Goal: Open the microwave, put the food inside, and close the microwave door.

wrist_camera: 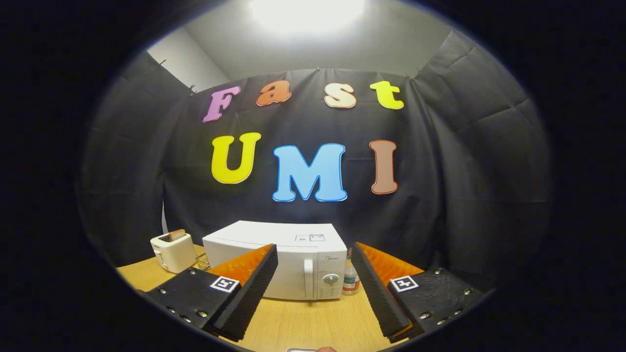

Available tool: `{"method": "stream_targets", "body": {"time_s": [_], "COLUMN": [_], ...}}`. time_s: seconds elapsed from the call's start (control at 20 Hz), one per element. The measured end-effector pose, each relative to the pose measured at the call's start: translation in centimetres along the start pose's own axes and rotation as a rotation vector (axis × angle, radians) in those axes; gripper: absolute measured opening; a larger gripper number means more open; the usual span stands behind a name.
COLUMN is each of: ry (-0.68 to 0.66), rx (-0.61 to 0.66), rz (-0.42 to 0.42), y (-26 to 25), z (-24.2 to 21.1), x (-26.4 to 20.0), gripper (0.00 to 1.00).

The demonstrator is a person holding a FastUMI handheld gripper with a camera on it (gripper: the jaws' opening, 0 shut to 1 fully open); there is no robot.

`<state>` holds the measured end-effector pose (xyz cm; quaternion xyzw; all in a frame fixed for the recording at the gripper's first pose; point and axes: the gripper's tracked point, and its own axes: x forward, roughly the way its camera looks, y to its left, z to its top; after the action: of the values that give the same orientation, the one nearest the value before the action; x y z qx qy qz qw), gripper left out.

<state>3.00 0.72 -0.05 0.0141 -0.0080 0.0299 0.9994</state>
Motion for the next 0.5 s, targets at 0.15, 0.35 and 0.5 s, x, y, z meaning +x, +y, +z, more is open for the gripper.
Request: {"method": "stream_targets", "body": {"time_s": [0.15, 0.35, 0.5], "ry": [-0.002, 0.013, 0.035], "rx": [-0.007, -0.014, -0.005], "rz": [0.023, 0.052, 0.059], "y": [0.6, 1.4, 1.9], "z": [-0.3, -1.5, -3.0], "x": [2.5, 6.2, 8.7], "gripper": [0.97, 0.97, 0.96]}}
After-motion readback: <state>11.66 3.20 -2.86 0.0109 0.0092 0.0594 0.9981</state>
